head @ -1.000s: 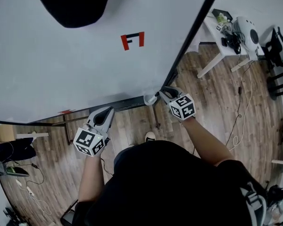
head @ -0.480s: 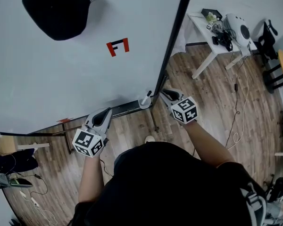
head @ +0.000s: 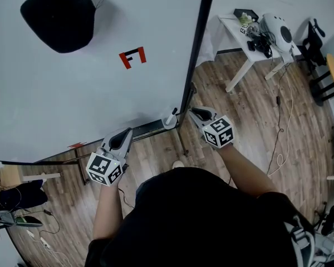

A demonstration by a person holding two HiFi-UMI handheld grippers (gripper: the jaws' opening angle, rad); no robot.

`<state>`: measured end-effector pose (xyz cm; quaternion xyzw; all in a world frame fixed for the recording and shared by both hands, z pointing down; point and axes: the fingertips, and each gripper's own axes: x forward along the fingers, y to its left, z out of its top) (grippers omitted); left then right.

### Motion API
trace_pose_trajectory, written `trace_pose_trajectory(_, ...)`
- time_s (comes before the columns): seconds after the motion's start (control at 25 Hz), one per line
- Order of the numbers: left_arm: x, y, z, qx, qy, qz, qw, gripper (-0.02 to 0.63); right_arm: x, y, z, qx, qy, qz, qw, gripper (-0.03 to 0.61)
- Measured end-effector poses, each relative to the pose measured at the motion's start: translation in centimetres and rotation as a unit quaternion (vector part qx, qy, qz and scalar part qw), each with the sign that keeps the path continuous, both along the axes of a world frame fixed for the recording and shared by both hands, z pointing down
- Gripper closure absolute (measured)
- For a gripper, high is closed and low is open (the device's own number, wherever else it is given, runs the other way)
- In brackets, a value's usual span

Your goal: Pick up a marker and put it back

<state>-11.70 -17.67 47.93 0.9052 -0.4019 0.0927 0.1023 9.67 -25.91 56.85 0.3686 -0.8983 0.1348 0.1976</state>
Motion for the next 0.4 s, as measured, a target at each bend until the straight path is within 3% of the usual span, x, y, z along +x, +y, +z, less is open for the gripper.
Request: trace_pose_trajectory(0.4, -0.31, 0.5, -0.18, 0.0, -0.006, 0.006, 1.0, 0.601, 0.18, 0.37, 0.36, -0.015, 0.003, 0.011, 1.0, 0.56)
